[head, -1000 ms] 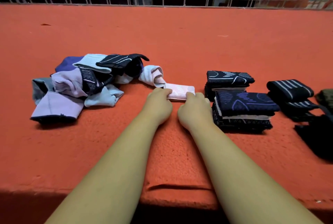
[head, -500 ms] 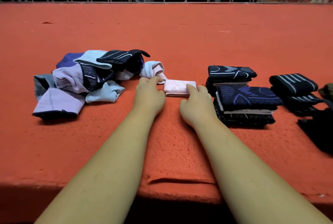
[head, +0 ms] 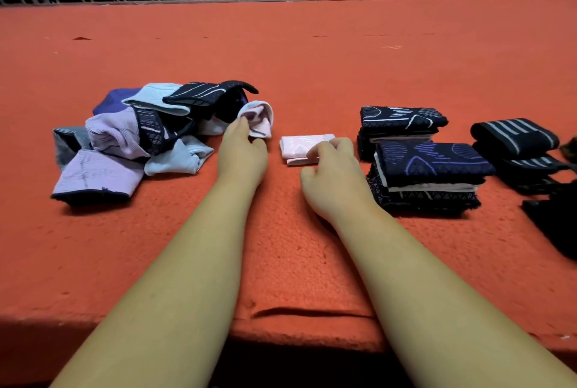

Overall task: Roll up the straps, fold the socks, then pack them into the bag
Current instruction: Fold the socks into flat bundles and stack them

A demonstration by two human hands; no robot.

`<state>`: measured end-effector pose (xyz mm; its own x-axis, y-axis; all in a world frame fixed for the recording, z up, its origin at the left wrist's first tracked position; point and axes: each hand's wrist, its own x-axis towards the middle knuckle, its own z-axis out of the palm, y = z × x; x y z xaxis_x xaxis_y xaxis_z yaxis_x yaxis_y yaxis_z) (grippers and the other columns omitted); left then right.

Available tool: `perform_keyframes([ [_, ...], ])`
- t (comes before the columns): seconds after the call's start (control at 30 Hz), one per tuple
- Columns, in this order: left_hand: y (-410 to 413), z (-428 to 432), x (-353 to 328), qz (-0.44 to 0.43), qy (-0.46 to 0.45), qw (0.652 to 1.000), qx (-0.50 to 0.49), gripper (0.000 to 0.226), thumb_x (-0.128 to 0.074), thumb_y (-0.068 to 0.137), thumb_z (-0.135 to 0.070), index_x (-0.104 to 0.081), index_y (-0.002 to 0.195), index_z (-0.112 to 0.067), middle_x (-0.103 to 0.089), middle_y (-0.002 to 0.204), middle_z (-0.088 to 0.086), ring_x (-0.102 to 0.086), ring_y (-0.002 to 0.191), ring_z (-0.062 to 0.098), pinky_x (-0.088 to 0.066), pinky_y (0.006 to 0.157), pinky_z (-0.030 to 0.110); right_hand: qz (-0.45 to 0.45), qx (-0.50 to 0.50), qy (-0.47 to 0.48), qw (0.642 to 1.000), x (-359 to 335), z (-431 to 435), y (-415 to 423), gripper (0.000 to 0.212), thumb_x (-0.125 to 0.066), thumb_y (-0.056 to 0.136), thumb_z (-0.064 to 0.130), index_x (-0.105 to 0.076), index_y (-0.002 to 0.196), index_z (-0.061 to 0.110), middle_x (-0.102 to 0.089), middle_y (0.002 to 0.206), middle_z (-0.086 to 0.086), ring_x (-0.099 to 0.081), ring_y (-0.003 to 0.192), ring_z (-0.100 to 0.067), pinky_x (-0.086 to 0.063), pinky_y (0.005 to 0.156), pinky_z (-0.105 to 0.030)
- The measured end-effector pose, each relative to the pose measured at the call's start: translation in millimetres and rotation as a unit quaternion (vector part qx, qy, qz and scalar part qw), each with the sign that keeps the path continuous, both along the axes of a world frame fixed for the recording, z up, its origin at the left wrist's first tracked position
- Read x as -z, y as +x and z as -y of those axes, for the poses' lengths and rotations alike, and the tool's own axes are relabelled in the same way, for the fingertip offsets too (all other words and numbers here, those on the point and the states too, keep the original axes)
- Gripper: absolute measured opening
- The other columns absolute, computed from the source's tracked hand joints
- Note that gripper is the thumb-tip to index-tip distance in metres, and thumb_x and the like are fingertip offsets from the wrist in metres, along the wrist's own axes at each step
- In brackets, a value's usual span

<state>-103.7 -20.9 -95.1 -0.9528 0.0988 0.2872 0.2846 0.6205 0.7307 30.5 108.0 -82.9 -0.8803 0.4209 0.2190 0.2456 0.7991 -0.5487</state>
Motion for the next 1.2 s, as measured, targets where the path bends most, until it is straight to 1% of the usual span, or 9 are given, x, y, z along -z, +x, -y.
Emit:
perform_keyframes([
  [0.17,27,21,-14,-0.049,0.131,0.990,-0.028,0.043,-0.047,0.096,-0.026,-0.069,0.132,-0.015,-0.066,0.139,0.000,-0.058,0.132,0.016,-0.043,0.114,0.040,-0.052,-0.045,-0.008,0.998,-7,7,15,0.029,-0.055,0.094,0.023,-0.066,0.120,0.018,-0.046,0.143,-0.001,-0.060,0.121,-0.029,-0.050,0.104,-0.047],
  [0.27,59,33,-38,-0.076,0.240,0.968,-0.019,0.035,-0.059,0.099,-0.036,-0.076,0.128,-0.024,-0.075,0.119,-0.015,-0.065,0.112,-0.003,-0.049,0.103,0.023,-0.089,-0.072,-0.023,0.993,-12,13,23,0.022,-0.058,0.095,0.023,-0.069,0.115,0.020,-0.056,0.130,0.002,-0.061,0.118,-0.023,-0.050,0.103,-0.044],
  [0.33,88,42,-57,-0.056,0.323,0.945,0.016,0.030,-0.071,0.096,-0.039,-0.081,0.120,-0.025,-0.075,0.110,-0.020,-0.066,0.099,-0.007,-0.049,0.095,0.016,-0.124,-0.079,-0.069,0.987,-21,19,31,0.020,-0.061,0.099,0.024,-0.069,0.116,0.019,-0.061,0.122,0.004,-0.064,0.111,-0.013,-0.049,0.100,-0.029],
  [0.4,117,49,-73,-0.044,0.378,0.924,0.046,0.016,-0.078,0.093,-0.038,-0.083,0.106,-0.030,-0.079,0.105,-0.016,-0.070,0.097,0.003,-0.054,0.096,0.028,-0.152,-0.069,-0.161,0.973,-34,27,44,0.018,-0.063,0.101,0.033,-0.070,0.115,0.024,-0.068,0.118,0.008,-0.064,0.099,0.006,-0.045,0.089,-0.010],
  [0.57,173,58,-80,0.020,0.438,0.896,0.075,0.021,-0.079,0.095,-0.021,-0.081,0.116,-0.016,-0.082,0.106,0.003,-0.075,0.099,0.017,-0.062,0.090,0.038,-0.179,-0.042,-0.383,0.905,-60,49,85,0.045,-0.065,0.086,0.073,-0.068,0.106,0.034,-0.077,0.105,0.009,-0.075,0.097,-0.011,-0.058,0.095,-0.042],
  [0.77,227,64,-41,0.088,0.381,0.905,0.168,0.033,-0.085,0.090,-0.017,-0.074,0.121,-0.013,-0.080,0.113,0.007,-0.074,0.100,0.018,-0.059,0.091,0.032,-0.178,0.022,-0.376,0.909,-49,53,142,0.018,-0.078,0.088,0.038,-0.069,0.089,0.022,-0.073,0.080,0.005,-0.062,0.069,-0.010,-0.044,0.065,-0.027],
  [0.9,242,67,-19,0.035,0.232,0.948,0.216,0.026,-0.081,0.090,-0.006,-0.080,0.099,-0.030,-0.078,0.109,0.001,-0.075,0.099,0.012,-0.052,0.084,0.019,-0.150,0.036,-0.333,0.930,-19,42,162,0.019,-0.081,0.085,0.037,-0.073,0.085,0.021,-0.076,0.079,0.006,-0.069,0.075,-0.012,-0.049,0.070,-0.027],
  [1.03,242,67,-20,0.024,0.179,0.958,0.223,0.027,-0.077,0.089,-0.002,-0.080,0.090,-0.029,-0.076,0.108,-0.005,-0.074,0.087,0.008,-0.048,0.081,0.016,-0.133,0.030,-0.273,0.952,-7,32,169,0.022,-0.077,0.089,0.043,-0.071,0.084,0.023,-0.076,0.080,0.005,-0.072,0.078,-0.013,-0.052,0.075,-0.030],
  [1.2,231,62,-20,-0.038,0.162,0.967,0.192,0.027,-0.075,0.094,-0.008,-0.075,0.090,-0.034,-0.066,0.106,-0.006,-0.068,0.096,0.005,-0.049,0.087,0.015,-0.113,0.036,-0.167,0.979,-2,22,166,0.018,-0.066,0.098,0.033,-0.066,0.084,0.022,-0.074,0.077,0.007,-0.069,0.077,-0.008,-0.046,0.072,-0.030],
])
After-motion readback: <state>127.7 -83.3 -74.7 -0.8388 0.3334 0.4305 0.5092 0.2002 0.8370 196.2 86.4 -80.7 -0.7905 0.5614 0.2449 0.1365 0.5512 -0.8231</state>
